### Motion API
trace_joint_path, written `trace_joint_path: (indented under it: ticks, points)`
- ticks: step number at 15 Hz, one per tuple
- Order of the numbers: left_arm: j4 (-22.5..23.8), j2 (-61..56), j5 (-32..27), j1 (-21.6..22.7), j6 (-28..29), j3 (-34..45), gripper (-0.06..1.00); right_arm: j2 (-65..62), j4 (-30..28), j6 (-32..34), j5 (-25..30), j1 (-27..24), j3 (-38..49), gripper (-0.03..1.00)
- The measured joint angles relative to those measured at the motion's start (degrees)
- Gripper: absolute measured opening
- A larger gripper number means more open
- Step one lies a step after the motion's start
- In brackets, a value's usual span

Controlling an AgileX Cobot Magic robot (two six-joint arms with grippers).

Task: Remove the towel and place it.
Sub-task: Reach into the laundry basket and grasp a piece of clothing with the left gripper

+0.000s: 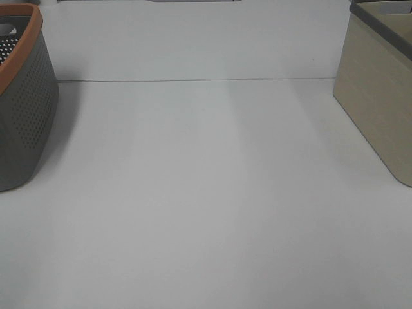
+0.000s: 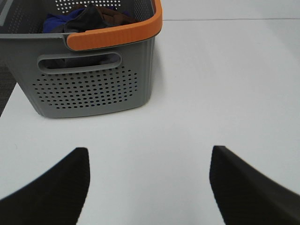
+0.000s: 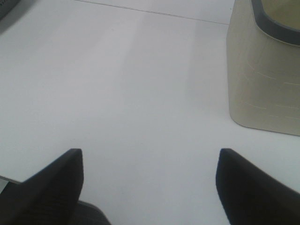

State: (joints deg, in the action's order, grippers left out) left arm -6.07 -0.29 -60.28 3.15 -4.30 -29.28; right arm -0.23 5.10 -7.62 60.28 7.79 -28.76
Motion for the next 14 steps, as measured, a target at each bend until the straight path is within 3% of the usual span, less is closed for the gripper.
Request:
trace_joint_path:
  ticks: [14]
  points:
    - [0.0, 0.0, 0.0, 0.0, 0.0, 0.0, 0.67, 0.0, 0.1, 0.0, 0.0, 0.0, 0.0, 0.76]
